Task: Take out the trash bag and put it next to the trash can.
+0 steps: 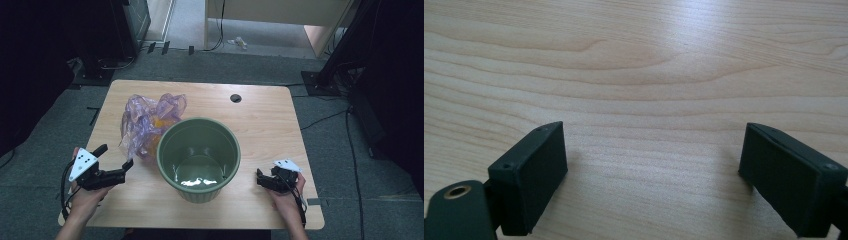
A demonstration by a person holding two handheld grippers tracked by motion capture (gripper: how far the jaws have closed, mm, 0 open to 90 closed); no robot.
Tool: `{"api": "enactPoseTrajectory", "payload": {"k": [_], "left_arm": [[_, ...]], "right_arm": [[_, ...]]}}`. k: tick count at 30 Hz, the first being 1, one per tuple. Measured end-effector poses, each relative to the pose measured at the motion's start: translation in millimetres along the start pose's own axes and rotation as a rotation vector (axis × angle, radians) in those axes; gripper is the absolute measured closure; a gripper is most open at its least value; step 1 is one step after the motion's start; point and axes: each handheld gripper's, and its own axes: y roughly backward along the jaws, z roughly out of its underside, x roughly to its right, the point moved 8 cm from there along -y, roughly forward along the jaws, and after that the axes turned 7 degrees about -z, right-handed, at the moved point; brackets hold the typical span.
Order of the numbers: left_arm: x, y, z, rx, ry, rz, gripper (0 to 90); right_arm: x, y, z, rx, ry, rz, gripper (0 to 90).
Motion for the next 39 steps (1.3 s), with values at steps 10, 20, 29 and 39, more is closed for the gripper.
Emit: {"api": "enactPoseTrajectory", "payload": {"k": [10,20,29,39], "left_arm": [[-29.3,14.1,38.6,-0.084,0.033,-0.088,0.0],[-48.9,23.8,62.5,-0.135,0.072,-0.153,0.0],[-57.3,19.7,88.0,-0.226,0.063,-0.209,0.0],[-54.1,9.9,103.5,-0.406,0.006,-0.264,0.0]], "right_arm": [[0.1,0.0,0.0,0.001,0.000,0.002,11.3],[0.0,0.1,0.0,0.001,0.001,0.004,11.3],[-0.1,0.2,0.1,0.000,-0.002,0.005,11.3],[0.0,0.2,0.1,0.001,-0.001,0.005,11.3]]}}
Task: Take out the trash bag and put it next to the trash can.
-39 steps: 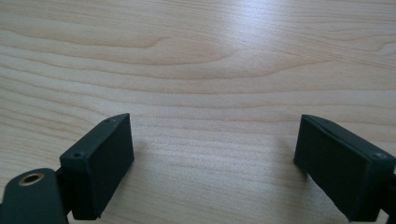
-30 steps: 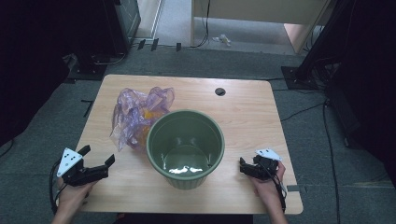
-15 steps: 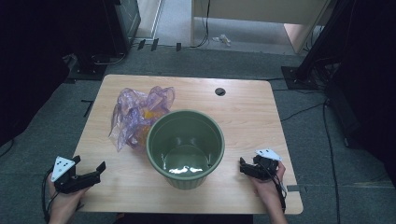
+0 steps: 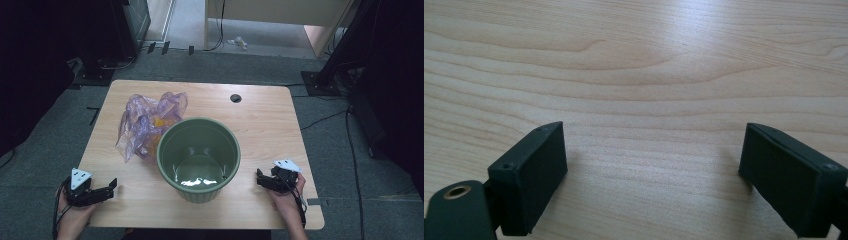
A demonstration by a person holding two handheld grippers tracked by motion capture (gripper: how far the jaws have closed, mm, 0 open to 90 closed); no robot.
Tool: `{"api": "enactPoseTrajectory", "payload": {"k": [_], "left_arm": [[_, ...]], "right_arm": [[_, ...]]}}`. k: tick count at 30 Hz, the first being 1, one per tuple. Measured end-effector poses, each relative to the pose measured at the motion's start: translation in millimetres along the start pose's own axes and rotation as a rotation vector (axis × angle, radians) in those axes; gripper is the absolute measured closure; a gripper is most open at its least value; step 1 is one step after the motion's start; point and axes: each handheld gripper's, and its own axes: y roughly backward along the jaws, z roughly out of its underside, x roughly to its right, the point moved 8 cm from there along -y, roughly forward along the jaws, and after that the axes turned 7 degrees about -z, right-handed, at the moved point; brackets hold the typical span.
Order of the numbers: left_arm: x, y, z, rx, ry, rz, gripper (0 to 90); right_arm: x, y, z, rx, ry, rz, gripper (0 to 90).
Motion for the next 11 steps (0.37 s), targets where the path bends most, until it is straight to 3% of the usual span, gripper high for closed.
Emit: {"api": "enactPoseTrajectory", "payload": {"k": [3,11], "left_arm": [[1.2,-5.2,3.4,-0.063,-0.012,0.010,0.0],[0.4,-5.3,3.1,-0.064,-0.013,0.010,0.0]], "right_arm": [[0.2,-0.2,0.0,0.000,-0.002,-0.003,11.3],[0.2,-0.2,-0.1,0.000,-0.002,-0.003,11.3]]}}
